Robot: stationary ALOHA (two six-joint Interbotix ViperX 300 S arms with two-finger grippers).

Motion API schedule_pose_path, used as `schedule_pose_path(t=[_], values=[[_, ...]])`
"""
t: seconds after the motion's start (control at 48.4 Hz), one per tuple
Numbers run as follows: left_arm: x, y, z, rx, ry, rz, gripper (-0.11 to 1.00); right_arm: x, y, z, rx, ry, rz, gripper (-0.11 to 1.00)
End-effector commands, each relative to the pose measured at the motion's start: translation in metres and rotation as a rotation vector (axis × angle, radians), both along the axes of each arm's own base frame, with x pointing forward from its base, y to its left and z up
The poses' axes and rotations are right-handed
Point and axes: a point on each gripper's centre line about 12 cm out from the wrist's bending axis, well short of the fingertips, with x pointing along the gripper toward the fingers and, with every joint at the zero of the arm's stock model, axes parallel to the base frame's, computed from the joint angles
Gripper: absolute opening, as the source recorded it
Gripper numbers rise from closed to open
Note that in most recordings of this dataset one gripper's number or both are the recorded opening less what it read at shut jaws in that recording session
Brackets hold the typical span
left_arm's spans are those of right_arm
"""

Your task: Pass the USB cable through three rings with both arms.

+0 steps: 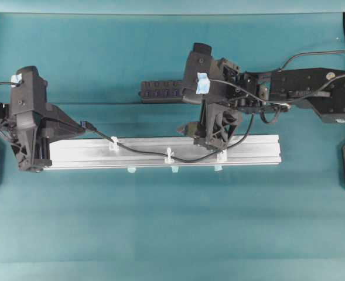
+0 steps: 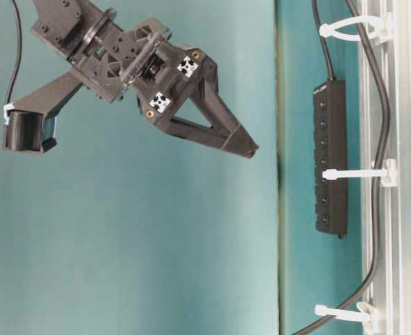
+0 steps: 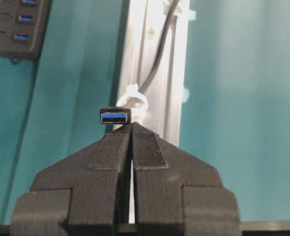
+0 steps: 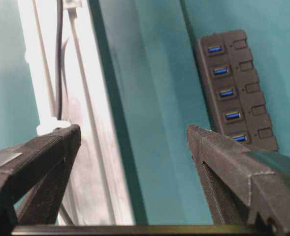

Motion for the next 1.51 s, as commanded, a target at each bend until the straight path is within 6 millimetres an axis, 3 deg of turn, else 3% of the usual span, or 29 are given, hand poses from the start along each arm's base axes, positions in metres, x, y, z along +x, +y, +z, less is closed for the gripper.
schedule_pose_path(t=[0.0, 0.455, 1.488], values=[[0.003, 0.0, 0.009, 0.002, -0.029, 0.0, 0.01, 0.001, 0.002, 0.011, 0.001, -0.035, -0.001, 0.68], [0.003, 0.0, 0.008, 0.002, -0.028, 0.0, 0.01, 0.012, 0.009, 0.01, -0.008, -0.107, 0.026, 0.68], [0.002, 0.0, 0.006, 0.0, -0.022, 0.001, 0.01, 0.001, 0.01, -0.003, -0.002, -0.069, 0.024, 0.68]])
